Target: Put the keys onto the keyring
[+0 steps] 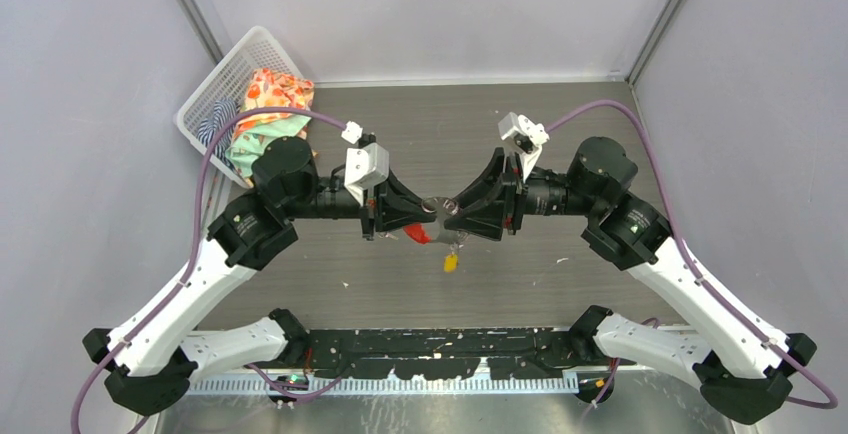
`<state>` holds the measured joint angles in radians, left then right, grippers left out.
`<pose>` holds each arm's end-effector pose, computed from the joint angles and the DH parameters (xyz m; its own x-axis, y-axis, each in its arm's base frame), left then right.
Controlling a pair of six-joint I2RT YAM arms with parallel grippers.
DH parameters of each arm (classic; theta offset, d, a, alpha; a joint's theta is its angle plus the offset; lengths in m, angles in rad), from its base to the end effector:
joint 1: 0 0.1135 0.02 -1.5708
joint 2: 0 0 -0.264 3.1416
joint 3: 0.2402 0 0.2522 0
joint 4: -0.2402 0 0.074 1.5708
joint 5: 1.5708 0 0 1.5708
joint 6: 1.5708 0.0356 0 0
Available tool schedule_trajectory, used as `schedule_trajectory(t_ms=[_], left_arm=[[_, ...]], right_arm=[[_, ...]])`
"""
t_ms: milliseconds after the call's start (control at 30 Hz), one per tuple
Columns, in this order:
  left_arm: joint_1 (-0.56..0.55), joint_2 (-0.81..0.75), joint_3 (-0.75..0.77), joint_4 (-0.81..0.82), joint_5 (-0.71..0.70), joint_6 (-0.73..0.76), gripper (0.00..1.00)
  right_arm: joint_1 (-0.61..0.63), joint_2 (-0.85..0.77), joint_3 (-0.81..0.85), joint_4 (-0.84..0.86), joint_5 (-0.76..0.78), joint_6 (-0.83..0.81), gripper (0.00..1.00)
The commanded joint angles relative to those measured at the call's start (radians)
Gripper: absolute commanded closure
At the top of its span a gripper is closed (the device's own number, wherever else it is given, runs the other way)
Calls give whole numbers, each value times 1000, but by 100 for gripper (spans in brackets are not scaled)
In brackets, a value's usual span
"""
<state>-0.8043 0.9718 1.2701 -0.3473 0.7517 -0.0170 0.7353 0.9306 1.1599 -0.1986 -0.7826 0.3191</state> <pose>0.1126 -0.1520 0.4560 -0.0509 0.0350 -0.9981 0.9986 0.0160 -0.0504 0.1214 0.1437 0.4424 -0.2916 0.0362 -0.9559 -0.9551 0.0440 0.2930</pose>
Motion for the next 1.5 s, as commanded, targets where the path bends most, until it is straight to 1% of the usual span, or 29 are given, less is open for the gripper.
schedule_trajectory(t_ms=[0, 67, 133, 167, 200, 233, 267, 300, 333, 400, 433, 500, 567, 667, 700, 767, 800, 867, 933, 1033, 1167, 1200, 1467], left_arm=[[3, 1, -3, 75, 0, -1, 100], [4, 4, -3, 79, 0, -1, 100], [4, 3, -2, 77, 1, 0, 100], [4, 1, -2, 75, 1, 6, 100], [4, -2, -2, 71, -1, 13, 100], [4, -6, -3, 63, -15, 39, 95], [4, -13, -3, 57, -35, 70, 82], [4, -21, -4, 48, -59, 113, 65], [4, -30, -7, 42, -86, 164, 50], [4, -49, -16, 45, -168, 234, 37], [4, -56, -20, 46, -197, 266, 35], [4, -66, -27, 51, -222, 322, 34], [4, -74, -32, 51, -191, 367, 32], [-3, -77, -39, 25, -133, 430, 32], [-12, -80, -45, 9, -122, 465, 32], [-57, -90, -61, -26, -129, 585, 32], [-74, -95, -78, -35, -153, 653, 32], [-141, -112, -114, -35, -227, 783, 33], [-187, -113, -138, -10, -310, 862, 34], [-216, -113, -172, 107, -434, 882, 39], [-220, -121, -205, 205, -506, 890, 43], [-222, -124, -210, 216, -516, 886, 45], [-231, -127, -226, 224, -544, 871, 53]], right_arm=[[22, 14, -3, 62, 50, 1, 59], [24, 16, 2, 47, 57, -13, 70], [25, 14, 10, 22, 79, -30, 87], [26, 10, 14, 10, 91, -41, 95], [27, 6, 16, -2, 104, -47, 99], [26, 0, 16, -12, 115, -52, 99], [27, -5, 16, -21, 125, -58, 99], [26, -11, 14, -32, 134, -64, 99], [26, -16, 14, -49, 143, -73, 99], [27, -20, 12, -68, 156, -82, 99], [26, -21, 12, -79, 156, -83, 99], [26, -16, 13, -91, 152, -86, 99], [27, -11, 21, -105, 154, -88, 99], [27, 2, 39, -121, 154, -91, 99], [26, 5, 48, -125, 154, -92, 99], [26, 16, 65, -139, 164, -90, 99], [26, 24, 75, -150, 170, -89, 99], [29, 34, 91, -167, 184, -81, 99], [35, 41, 101, -182, 205, -77, 99], [46, 44, 109, -196, 231, -78, 99], [61, 45, 113, -211, 249, -85, 99], [62, 44, 114, -215, 251, -88, 99], [70, 49, 118, -213, 256, -84, 99]])
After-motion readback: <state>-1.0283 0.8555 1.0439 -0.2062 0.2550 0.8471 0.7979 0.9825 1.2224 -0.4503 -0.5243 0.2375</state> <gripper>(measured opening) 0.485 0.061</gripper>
